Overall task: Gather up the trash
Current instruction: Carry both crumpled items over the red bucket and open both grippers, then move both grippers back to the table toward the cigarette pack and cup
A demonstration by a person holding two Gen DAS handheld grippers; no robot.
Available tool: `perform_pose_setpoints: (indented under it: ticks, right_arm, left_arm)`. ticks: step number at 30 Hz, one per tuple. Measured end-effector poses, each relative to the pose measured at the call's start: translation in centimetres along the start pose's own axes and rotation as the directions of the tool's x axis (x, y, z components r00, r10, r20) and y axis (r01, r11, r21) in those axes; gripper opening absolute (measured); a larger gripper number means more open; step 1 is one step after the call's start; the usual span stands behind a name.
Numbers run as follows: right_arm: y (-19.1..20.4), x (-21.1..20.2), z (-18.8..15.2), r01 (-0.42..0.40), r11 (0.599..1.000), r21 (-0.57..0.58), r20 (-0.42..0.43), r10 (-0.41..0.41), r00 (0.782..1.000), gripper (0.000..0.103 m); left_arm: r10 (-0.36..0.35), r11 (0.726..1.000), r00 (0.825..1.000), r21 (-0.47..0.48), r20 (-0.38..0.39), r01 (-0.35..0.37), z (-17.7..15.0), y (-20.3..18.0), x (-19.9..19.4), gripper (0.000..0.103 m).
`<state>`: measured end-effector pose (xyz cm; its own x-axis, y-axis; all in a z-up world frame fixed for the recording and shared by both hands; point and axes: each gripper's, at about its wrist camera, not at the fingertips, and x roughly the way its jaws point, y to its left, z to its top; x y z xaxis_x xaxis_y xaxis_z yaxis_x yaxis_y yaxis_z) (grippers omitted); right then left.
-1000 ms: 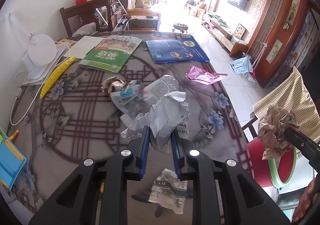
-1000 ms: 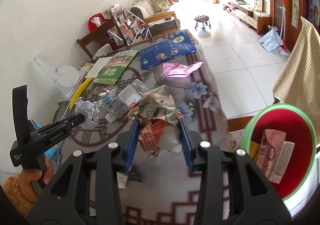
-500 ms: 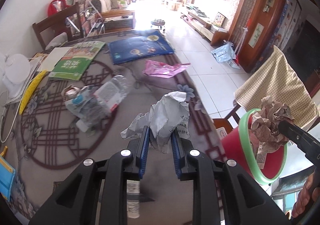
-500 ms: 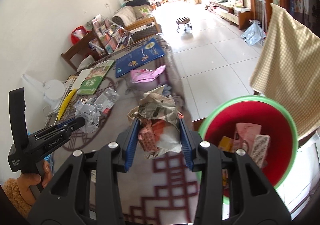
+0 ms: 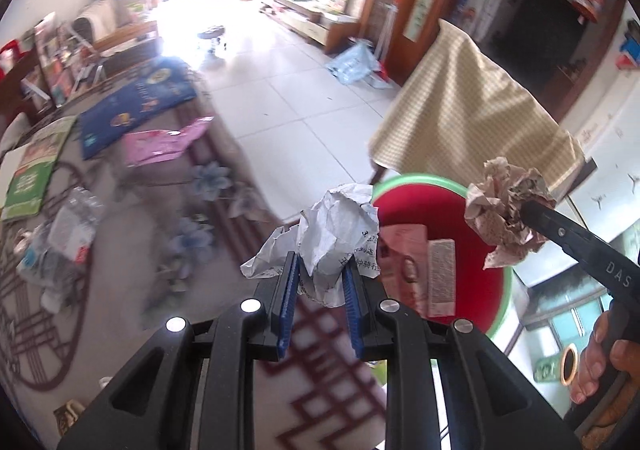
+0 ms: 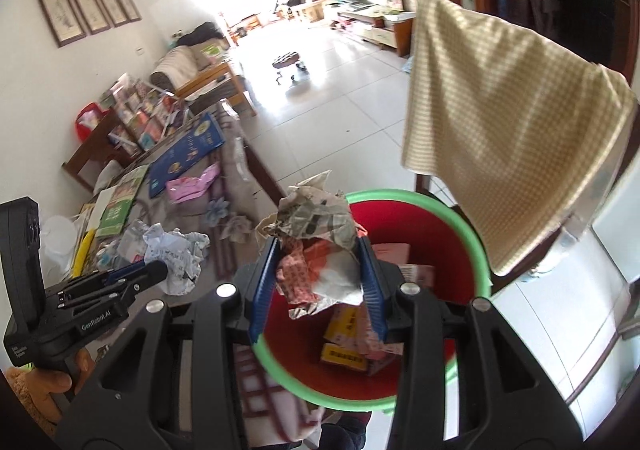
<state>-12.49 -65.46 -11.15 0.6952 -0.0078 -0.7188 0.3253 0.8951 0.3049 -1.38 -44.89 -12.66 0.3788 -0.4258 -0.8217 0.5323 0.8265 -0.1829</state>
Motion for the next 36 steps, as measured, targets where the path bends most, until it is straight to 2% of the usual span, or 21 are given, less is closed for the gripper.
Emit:
perform_pose_setpoints:
  ticks: [7,11,13,14,16,18,24,28,33,36]
  right_arm:
    - [-3.6,-0.7,-0.7,0.063,0.995,0.079,-0.001,-0.063,0.998,0.039]
    - [-4.5,-0.9,-0.9,0.078,0.992,0.095,-0.003,-0.078,0.997,0.039]
    - [-4.8,-1.0,-0.9,0.083,0.992,0.1,-0.002,-0.083,0.997,0.041]
    - [-4.9,-1.0,-0.9,0.084,0.991,0.102,0.001,-0.084,0.996,0.043]
    - [-5.0,-1.0,-0.8,0.084,0.99,0.112,0.006,-0.086,0.996,0.059]
    - [-5.2,-1.2,-0.7,0.083,0.988,0.127,0.02,-0.086,0.996,0.063]
    - [-3.1,-0.8,-0.1,0.052,0.994,0.092,0.031,-0.055,0.998,0.068]
    - [-0.6,0.4,0.3,0.01,0.999,0.051,0.017,-0.011,1.0,0.075]
    - [3.5,2.2,0.5,-0.058,0.998,-0.02,-0.023,0.058,0.998,0.075]
    - [6.5,3.3,0.3,-0.101,0.992,-0.073,-0.053,0.097,0.994,0.076]
  left_arm:
    - [-0.08,0.99,0.996,0.113,-0.042,0.084,0.3,-5.0,2.1,0.02]
    - [-0.116,0.983,0.989,0.136,-0.089,0.127,0.5,-6.5,3.4,0.023]
    - [-0.122,0.981,0.989,0.139,-0.083,0.132,0.5,-6.8,3.3,0.048]
    - [-0.121,0.982,0.99,0.141,-0.066,0.129,0.5,-6.9,3.1,0.068]
    - [-0.118,0.982,0.993,0.146,-0.019,0.12,0.5,-6.8,2.2,0.071]
    - [-0.105,0.983,0.994,0.15,-0.005,0.105,0.7,-6.4,1.8,0.071]
    - [-0.048,0.997,0.998,0.065,0.033,0.046,0.6,-2.8,0.4,0.072]
    - [0.019,1.0,0.999,-0.02,0.042,-0.018,-0.1,1.0,-1.0,0.072]
    - [0.101,0.987,0.992,-0.129,0.071,-0.091,-1.7,6.2,-3.5,0.073]
    - [0.168,0.968,0.983,-0.203,0.075,-0.15,-3.3,10.0,-5.0,0.077]
